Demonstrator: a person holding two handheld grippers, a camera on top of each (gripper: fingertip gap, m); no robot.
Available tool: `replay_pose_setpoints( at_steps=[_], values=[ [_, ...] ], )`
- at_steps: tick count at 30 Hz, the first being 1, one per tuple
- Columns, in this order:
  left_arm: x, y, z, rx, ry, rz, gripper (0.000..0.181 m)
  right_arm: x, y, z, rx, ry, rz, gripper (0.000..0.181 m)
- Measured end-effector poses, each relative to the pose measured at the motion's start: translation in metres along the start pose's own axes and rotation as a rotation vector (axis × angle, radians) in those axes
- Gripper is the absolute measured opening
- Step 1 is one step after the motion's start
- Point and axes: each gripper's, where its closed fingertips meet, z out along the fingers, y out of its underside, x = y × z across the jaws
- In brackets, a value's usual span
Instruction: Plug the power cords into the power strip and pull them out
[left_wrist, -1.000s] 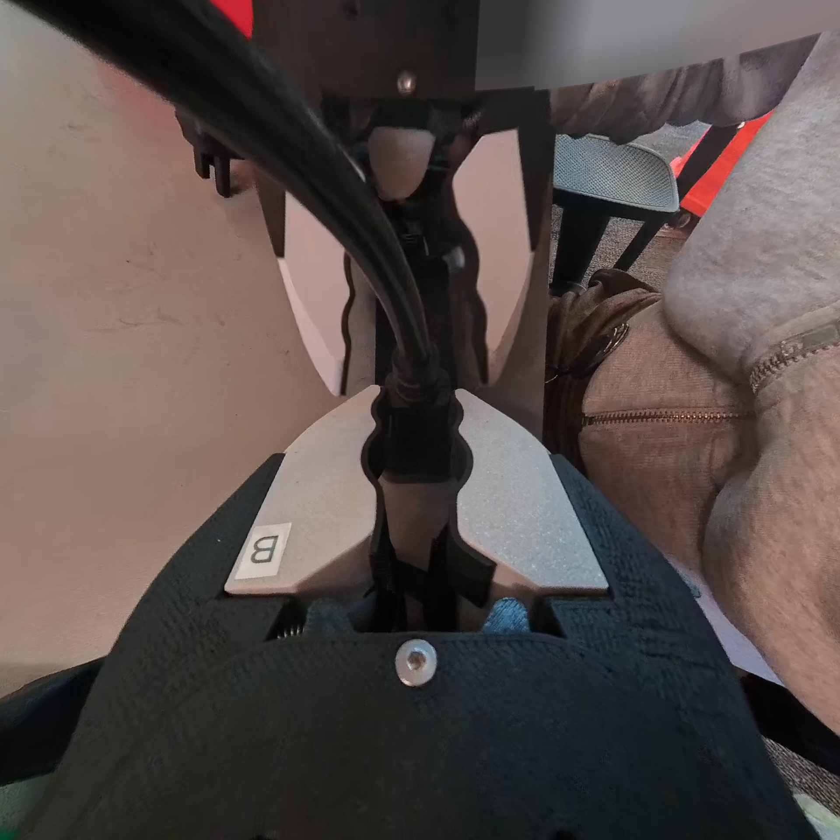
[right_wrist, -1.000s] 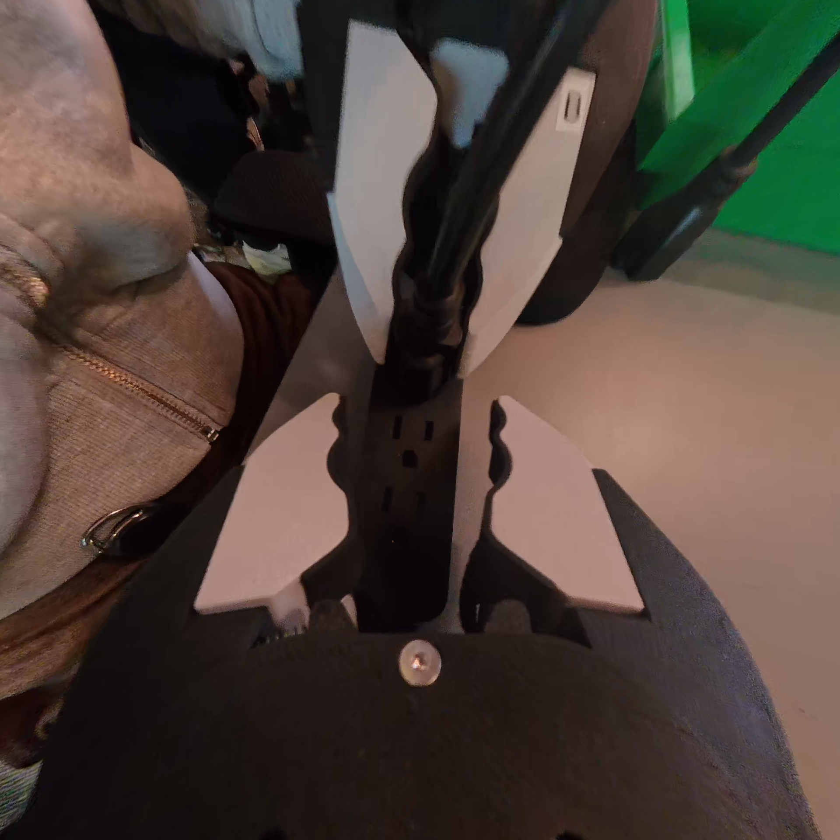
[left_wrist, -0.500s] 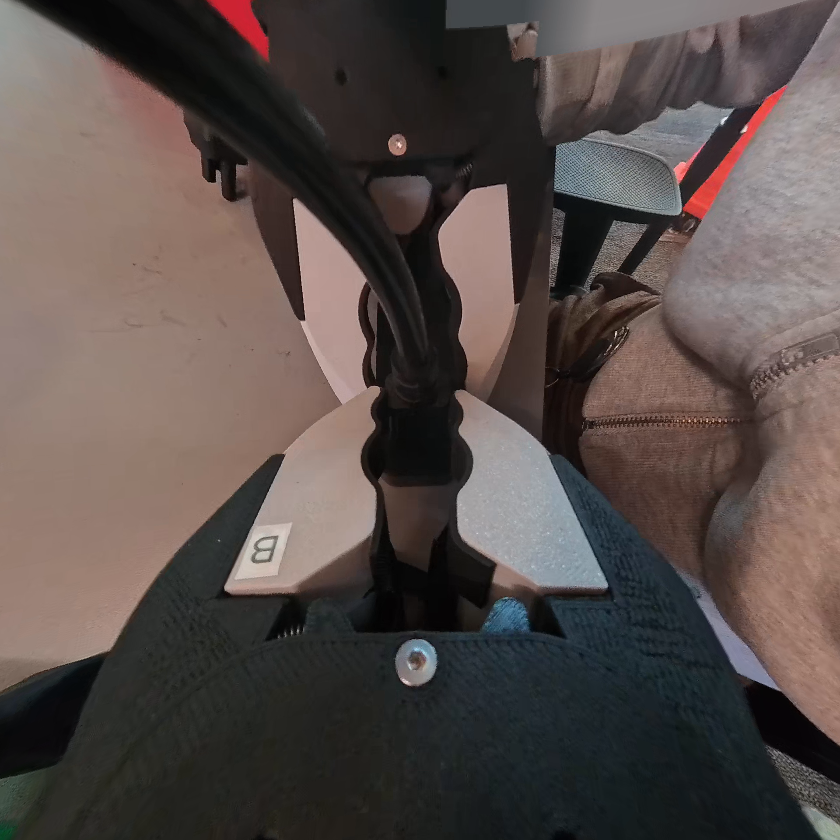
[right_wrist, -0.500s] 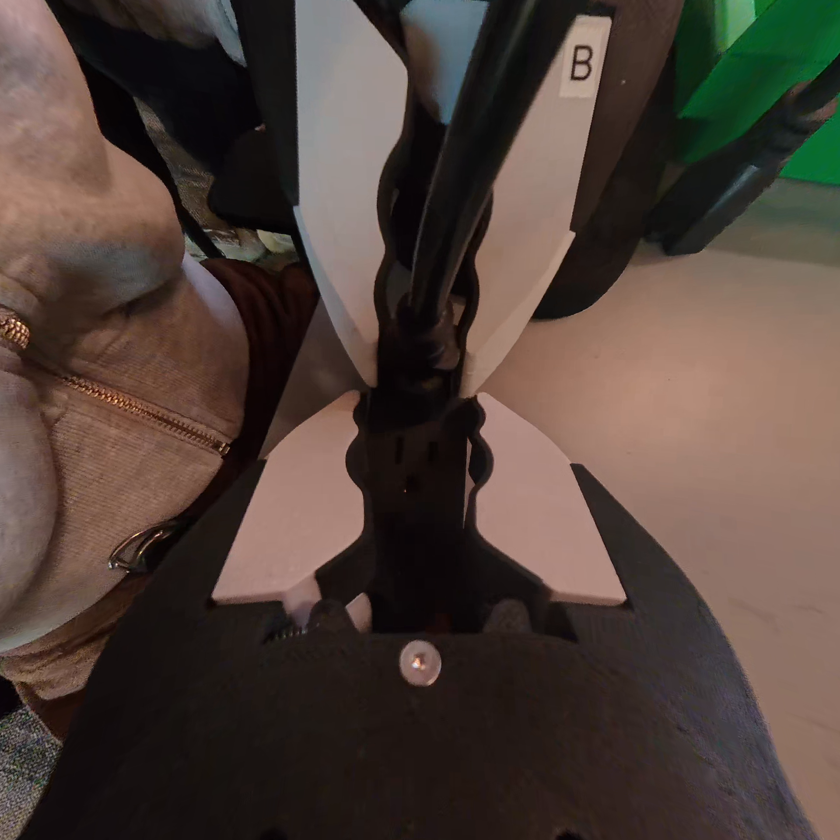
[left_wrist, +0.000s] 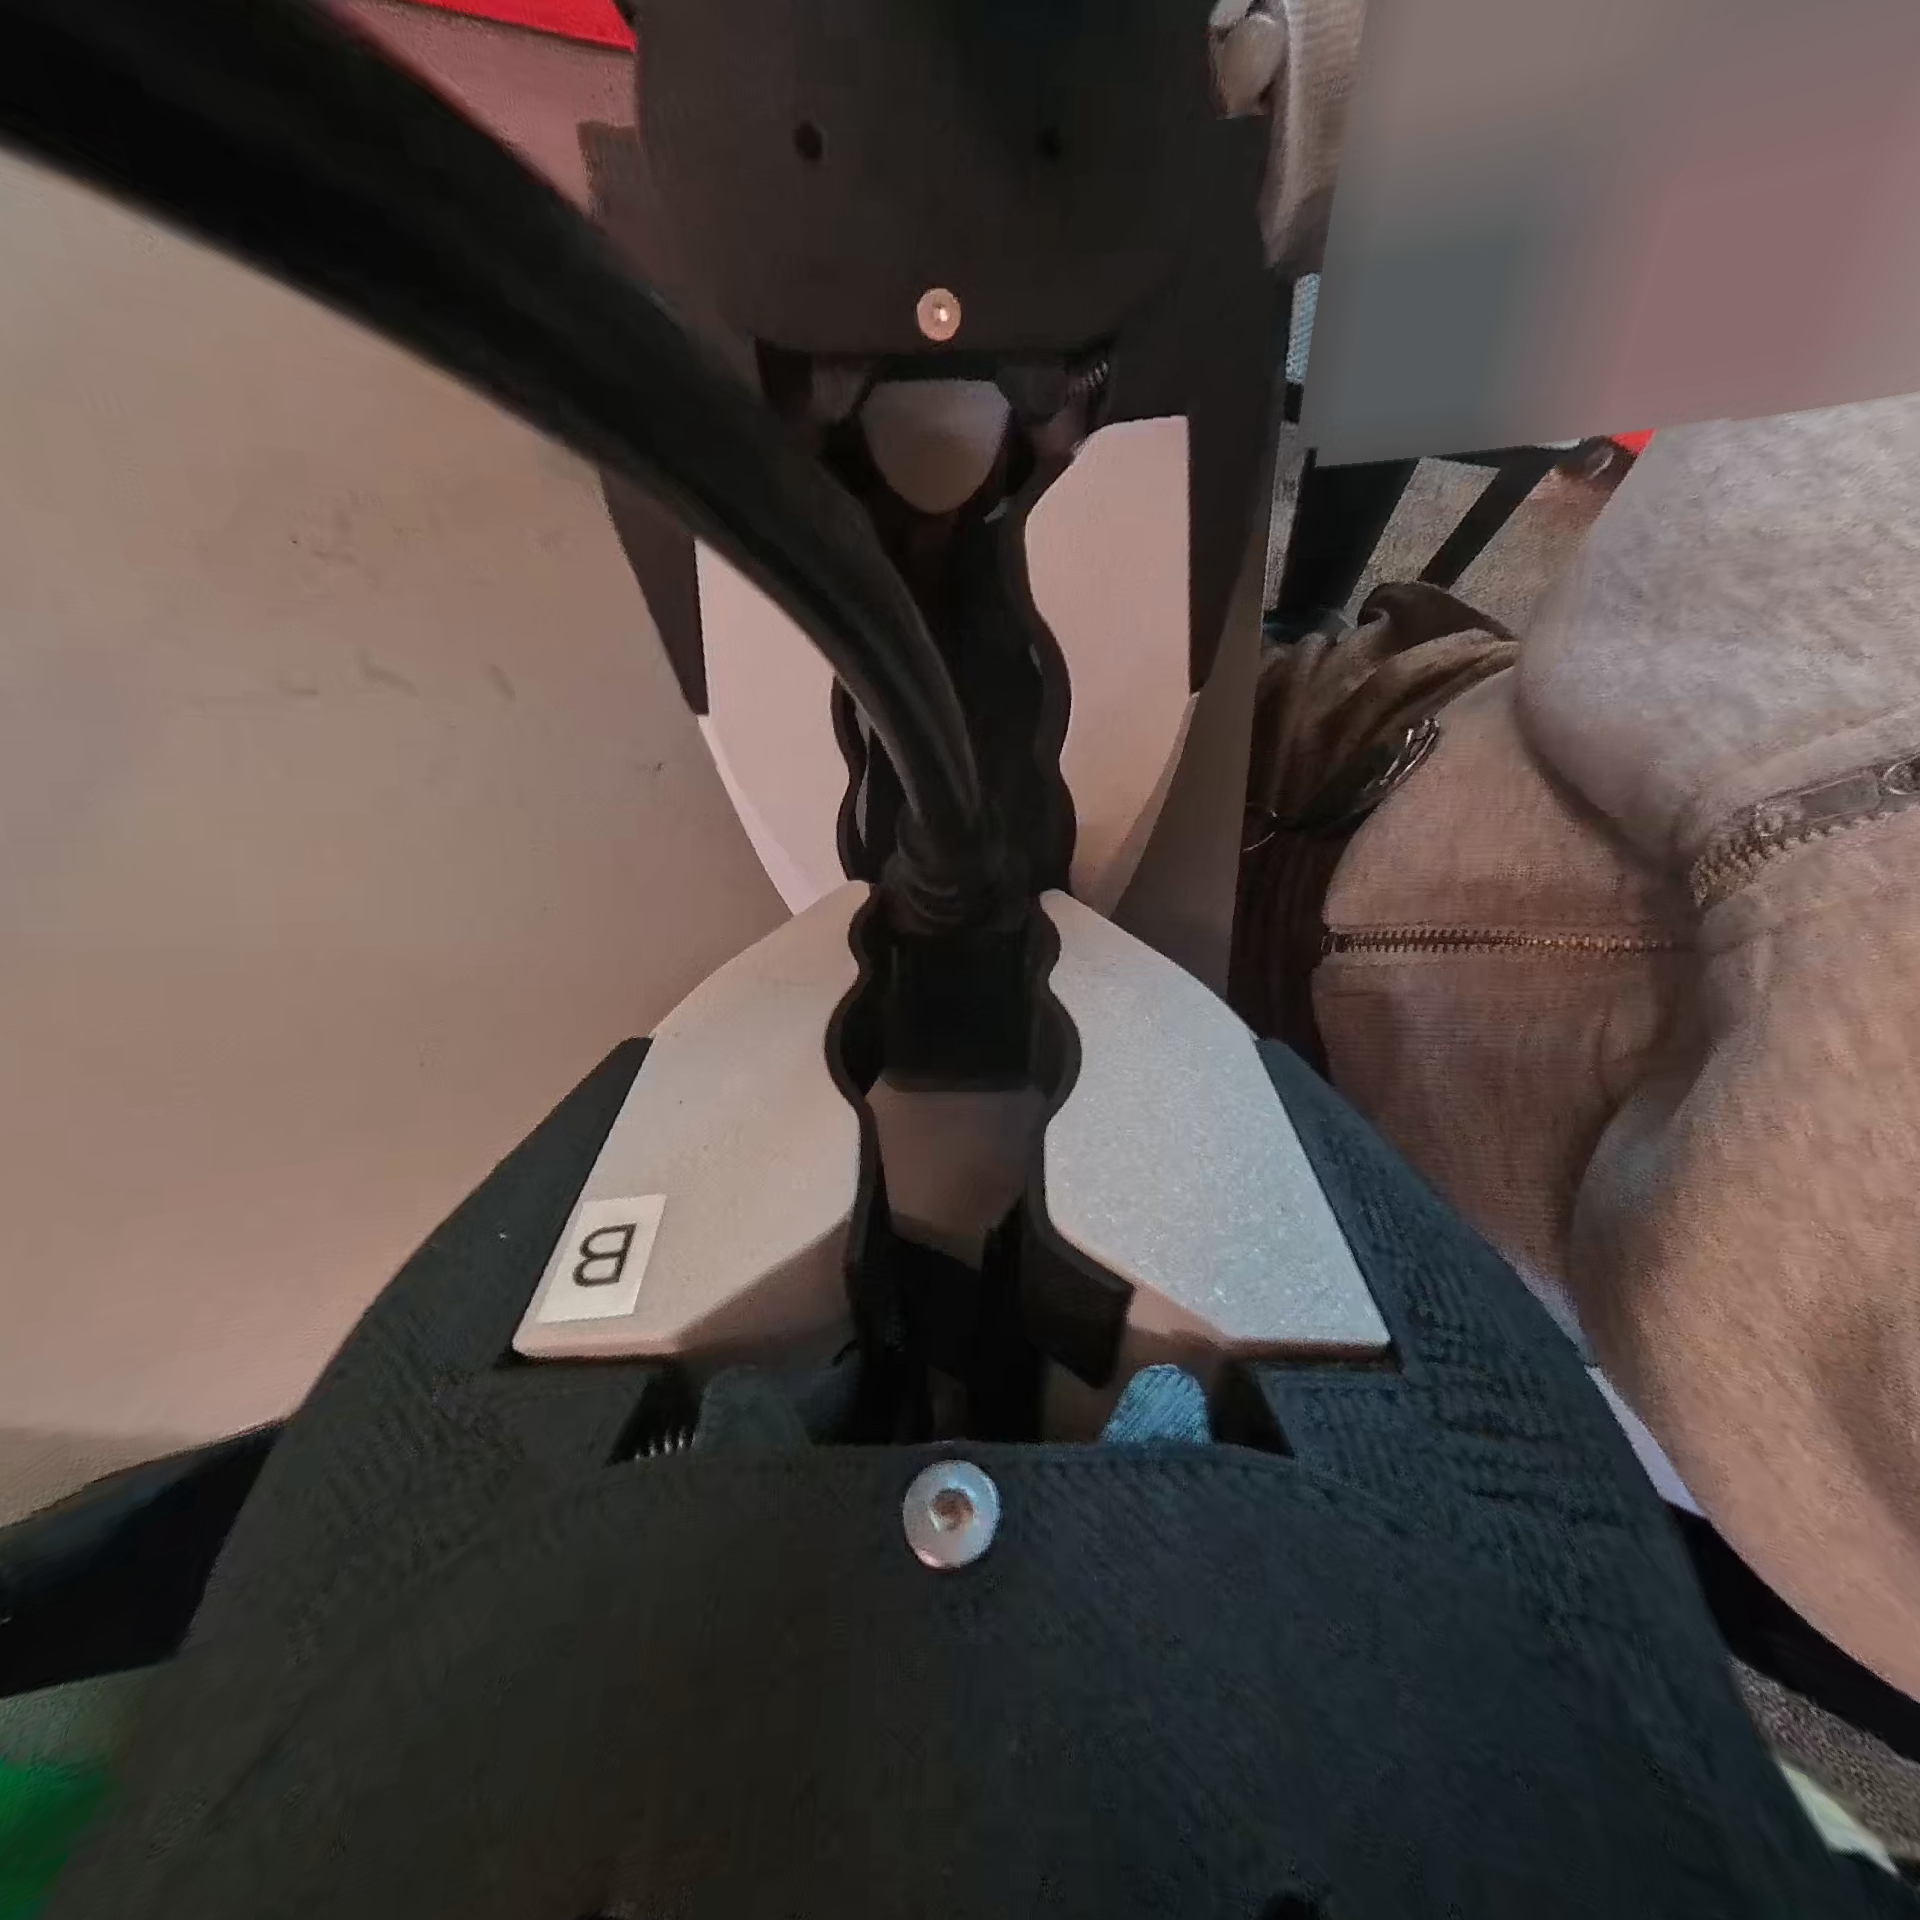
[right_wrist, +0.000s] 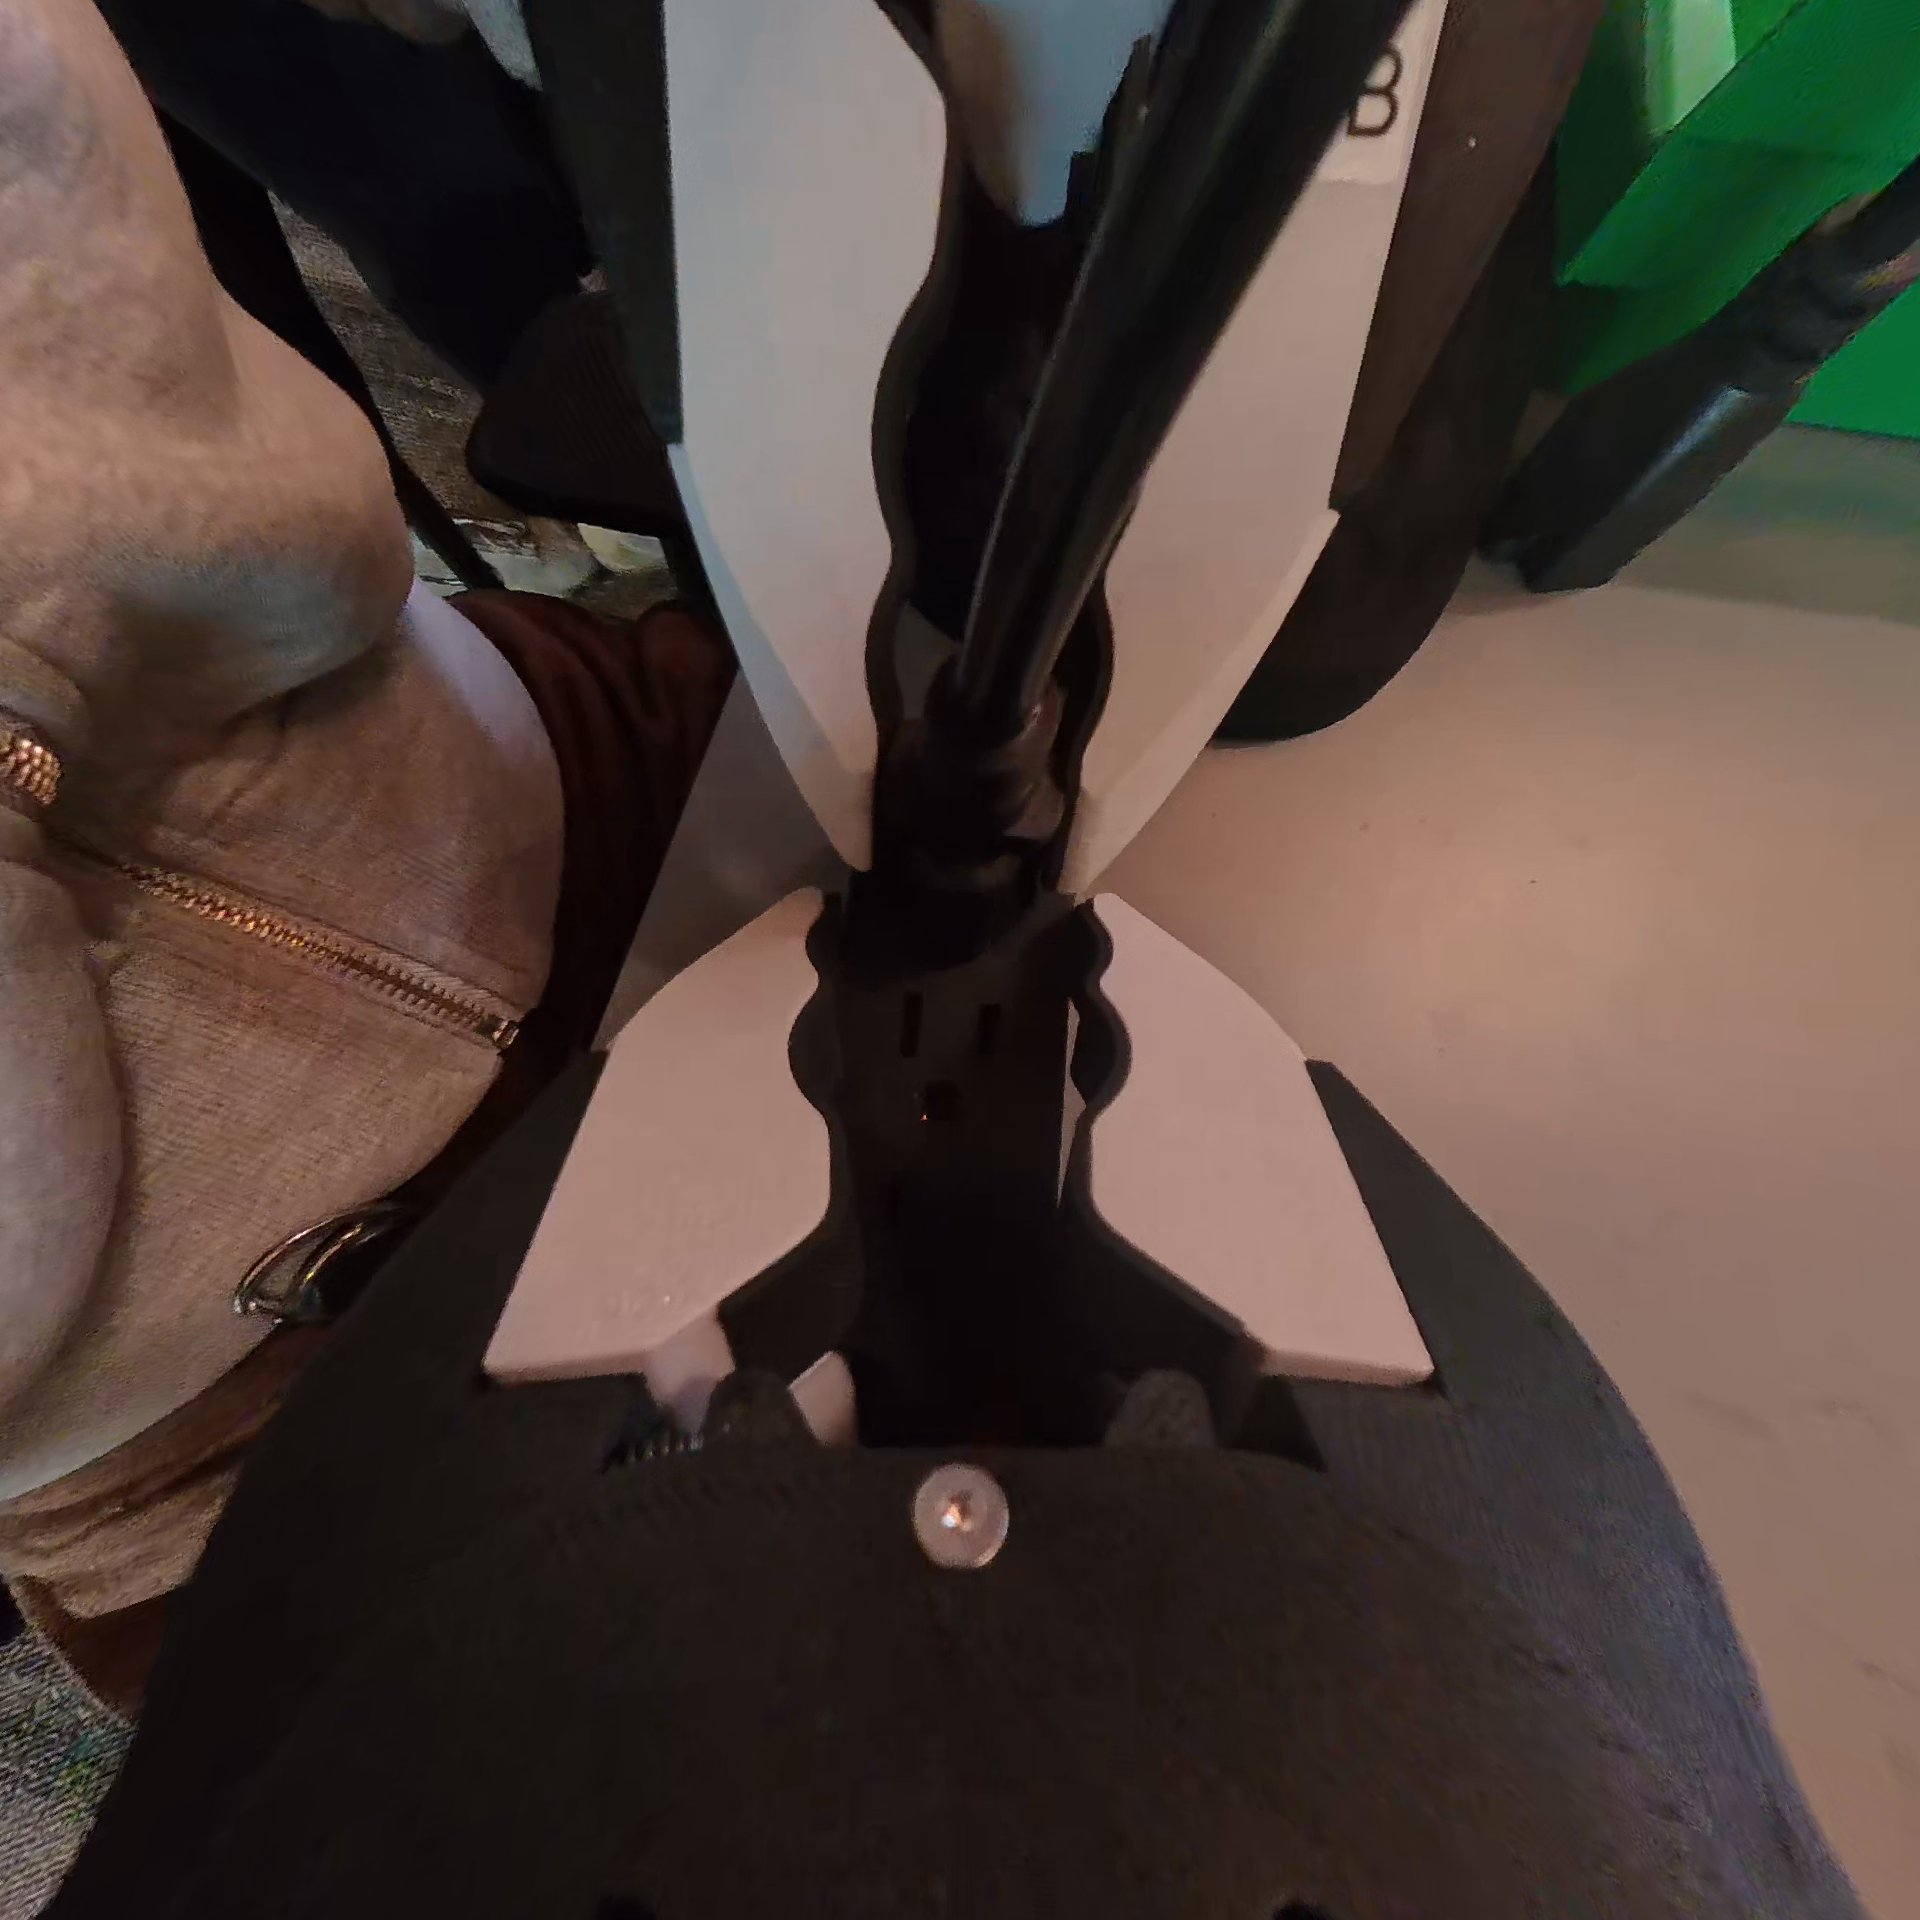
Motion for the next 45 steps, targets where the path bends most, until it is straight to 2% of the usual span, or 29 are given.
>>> replay_pose_setpoints(
  at_steps=[6, 11, 18, 23, 31, 37, 45],
  values=[
    [0.0, 0.003, -0.007, 0.032, -0.006, -0.019, 0.024, -0.001, -0.004, 0.004, 0.007, 0.003, -0.009, 0.045],
    [-0.002, -0.002, -0.001, -0.038, -0.009, 0.017, 0.024, 0.001, 0.0, 0.0, -0.001, 0.003, -0.001, 0.044],
    [0.001, 0.004, -0.01, 0.001, -0.003, -0.012, 0.024, -0.001, -0.005, 0.005, 0.01, 0.001, -0.009, 0.045],
    [-0.001, -0.002, -0.004, -0.093, -0.012, 0.049, 0.023, 0.0, -0.001, 0.002, 0.0, -0.007, -0.002, 0.045],
    [-0.001, 0.002, -0.012, 0.0, 0.001, -0.02, 0.023, -0.001, -0.004, 0.005, 0.013, 0.0, -0.005, 0.045],
    [-0.002, -0.003, -0.007, -0.105, -0.008, 0.052, 0.023, -0.002, -0.002, 0.004, 0.004, -0.008, -0.009, 0.045],
    [-0.001, 0.001, -0.018, 0.028, -0.003, -0.049, 0.023, -0.002, -0.005, 0.006, 0.017, 0.005, -0.007, 0.045]
  ],
)
